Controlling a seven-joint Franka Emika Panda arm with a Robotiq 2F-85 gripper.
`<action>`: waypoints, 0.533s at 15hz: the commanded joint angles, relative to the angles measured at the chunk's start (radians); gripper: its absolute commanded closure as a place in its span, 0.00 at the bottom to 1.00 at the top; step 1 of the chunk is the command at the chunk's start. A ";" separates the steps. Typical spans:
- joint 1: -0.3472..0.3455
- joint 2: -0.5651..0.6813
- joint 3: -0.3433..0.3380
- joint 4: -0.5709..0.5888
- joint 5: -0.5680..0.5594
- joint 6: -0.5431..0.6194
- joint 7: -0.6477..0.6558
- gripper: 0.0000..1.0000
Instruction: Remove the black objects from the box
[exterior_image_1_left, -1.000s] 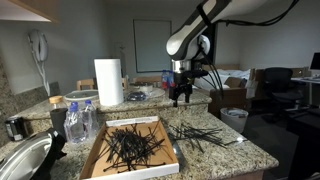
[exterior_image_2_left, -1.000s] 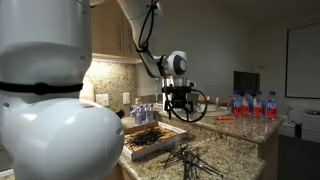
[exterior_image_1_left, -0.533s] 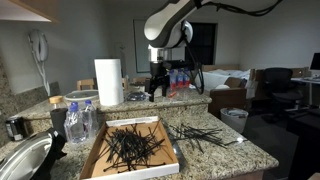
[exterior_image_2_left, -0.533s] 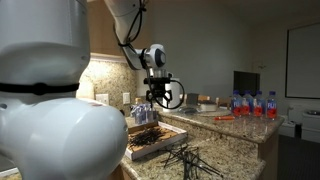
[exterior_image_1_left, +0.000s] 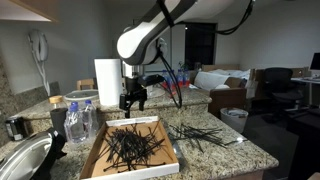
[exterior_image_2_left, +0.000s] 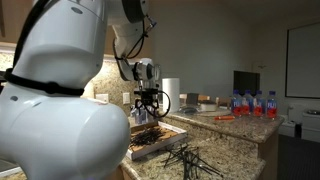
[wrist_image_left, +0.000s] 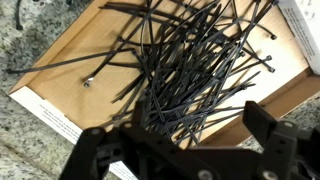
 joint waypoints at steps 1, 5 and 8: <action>0.047 0.123 -0.009 0.093 -0.118 0.031 0.068 0.00; 0.124 0.243 -0.054 0.176 -0.274 0.021 0.189 0.00; 0.168 0.311 -0.086 0.222 -0.293 -0.003 0.285 0.00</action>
